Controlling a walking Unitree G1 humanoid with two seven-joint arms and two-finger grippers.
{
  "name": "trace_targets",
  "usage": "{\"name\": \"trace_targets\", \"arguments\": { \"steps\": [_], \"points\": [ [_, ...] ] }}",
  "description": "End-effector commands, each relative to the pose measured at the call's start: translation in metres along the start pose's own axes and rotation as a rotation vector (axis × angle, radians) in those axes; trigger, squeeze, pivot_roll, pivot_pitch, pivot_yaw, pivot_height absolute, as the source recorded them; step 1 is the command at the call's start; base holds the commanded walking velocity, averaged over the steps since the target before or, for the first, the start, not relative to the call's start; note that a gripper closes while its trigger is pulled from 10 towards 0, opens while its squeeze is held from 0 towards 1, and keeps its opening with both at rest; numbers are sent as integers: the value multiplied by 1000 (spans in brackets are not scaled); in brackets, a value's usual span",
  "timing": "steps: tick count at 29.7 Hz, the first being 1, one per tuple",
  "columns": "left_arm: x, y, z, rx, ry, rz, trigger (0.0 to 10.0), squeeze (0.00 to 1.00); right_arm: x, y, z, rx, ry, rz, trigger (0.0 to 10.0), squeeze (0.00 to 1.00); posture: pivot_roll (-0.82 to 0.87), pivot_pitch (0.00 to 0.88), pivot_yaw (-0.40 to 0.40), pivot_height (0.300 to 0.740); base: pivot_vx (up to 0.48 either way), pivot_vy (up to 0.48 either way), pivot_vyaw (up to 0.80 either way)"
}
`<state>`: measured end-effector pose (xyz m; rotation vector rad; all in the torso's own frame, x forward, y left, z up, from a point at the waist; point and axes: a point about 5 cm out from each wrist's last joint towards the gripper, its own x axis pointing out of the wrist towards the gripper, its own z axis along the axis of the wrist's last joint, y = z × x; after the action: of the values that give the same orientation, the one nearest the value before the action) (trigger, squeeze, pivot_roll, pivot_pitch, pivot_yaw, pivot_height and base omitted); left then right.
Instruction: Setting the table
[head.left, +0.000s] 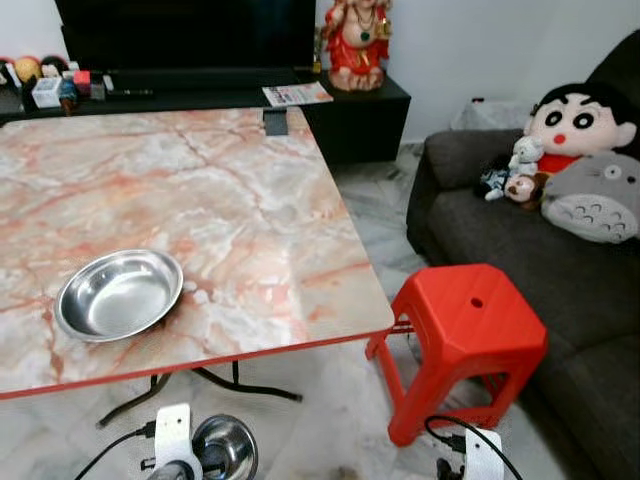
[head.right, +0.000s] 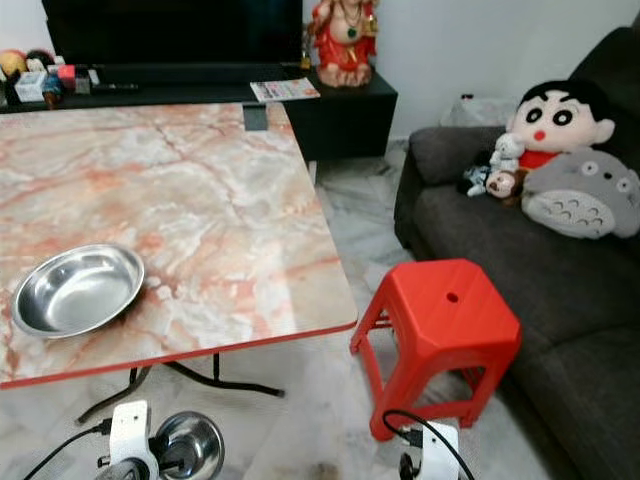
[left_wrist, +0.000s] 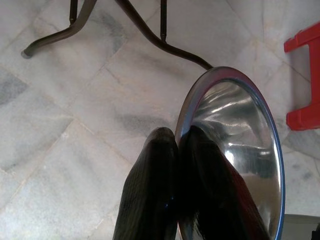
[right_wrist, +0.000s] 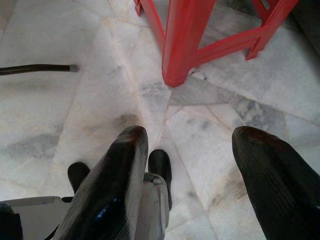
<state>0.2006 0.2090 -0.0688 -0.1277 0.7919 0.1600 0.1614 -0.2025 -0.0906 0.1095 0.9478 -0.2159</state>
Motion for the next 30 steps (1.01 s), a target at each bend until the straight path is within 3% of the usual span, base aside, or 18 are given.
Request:
{"name": "trace_targets", "arguments": {
  "steps": [1, 11, 30],
  "points": [
    [1, 0, 4, -9, -14, -5, 10000, 0, 0, -1, 2, 26, -8, -14, 10000, 0, -30, 0, -15, 740, 0, 274, 0],
    [2, 0, 10, 0, -30, -6, 10000, 0, 0, 1, 2, 42, -10, -16, 10000, 0, -32, 0, -5, 740, 0, 436, 0],
    [5, -11, 17, 21, -53, -42, 10000, 0, 0, 3, 1, 50, -5, -15, 10000, 0, -27, 0, 3, 740, 0, 0, 0]
  ]
}}
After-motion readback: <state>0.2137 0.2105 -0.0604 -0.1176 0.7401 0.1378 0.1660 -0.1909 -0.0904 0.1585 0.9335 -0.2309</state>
